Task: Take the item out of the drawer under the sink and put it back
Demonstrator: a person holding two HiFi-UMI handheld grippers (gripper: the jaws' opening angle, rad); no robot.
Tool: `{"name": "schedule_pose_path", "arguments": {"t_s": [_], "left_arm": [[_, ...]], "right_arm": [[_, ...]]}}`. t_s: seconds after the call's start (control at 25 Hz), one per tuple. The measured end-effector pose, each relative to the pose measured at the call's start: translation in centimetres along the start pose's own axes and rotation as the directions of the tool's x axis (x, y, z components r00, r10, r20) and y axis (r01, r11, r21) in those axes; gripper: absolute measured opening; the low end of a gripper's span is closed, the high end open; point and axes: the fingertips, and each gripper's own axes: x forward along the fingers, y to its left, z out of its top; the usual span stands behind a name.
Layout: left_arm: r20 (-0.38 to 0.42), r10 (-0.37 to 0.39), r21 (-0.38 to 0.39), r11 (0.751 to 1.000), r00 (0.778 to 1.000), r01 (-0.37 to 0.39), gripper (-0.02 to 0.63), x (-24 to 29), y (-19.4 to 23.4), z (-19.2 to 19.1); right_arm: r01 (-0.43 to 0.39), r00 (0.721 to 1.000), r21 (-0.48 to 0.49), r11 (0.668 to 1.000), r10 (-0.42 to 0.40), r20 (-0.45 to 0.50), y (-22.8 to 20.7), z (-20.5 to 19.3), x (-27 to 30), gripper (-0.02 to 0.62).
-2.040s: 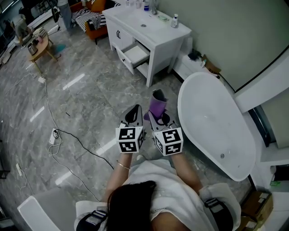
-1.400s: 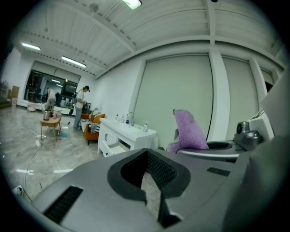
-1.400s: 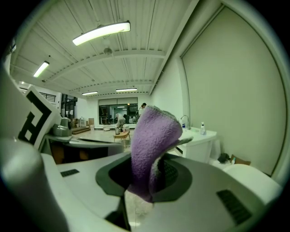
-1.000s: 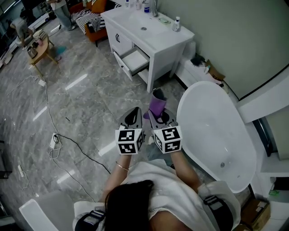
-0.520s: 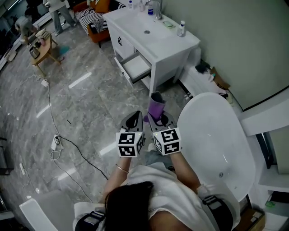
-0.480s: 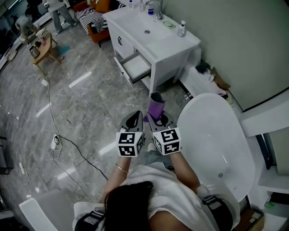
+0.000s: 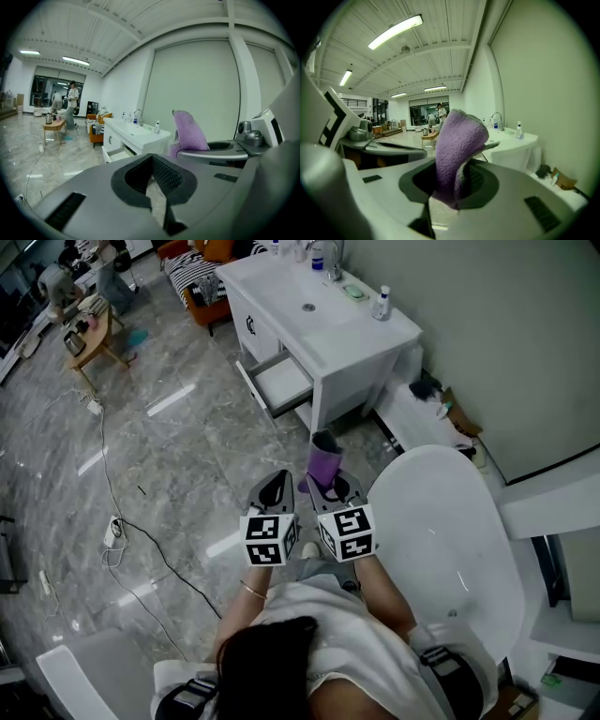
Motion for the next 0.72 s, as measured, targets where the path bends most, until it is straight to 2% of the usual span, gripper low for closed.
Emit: {"name": "schedule_pose_path", "arguments": {"t_s": [0.72], "left_arm": [[-0.009,0.056,-0.036,0.998,0.998,-0.056,0.003,3.7,-1.3,0.3]], "right_arm": [[-0.062,0.998,-0.009,0.998,0.062,-0.012,-3.4,-0.1,1.6,0.109]]}}
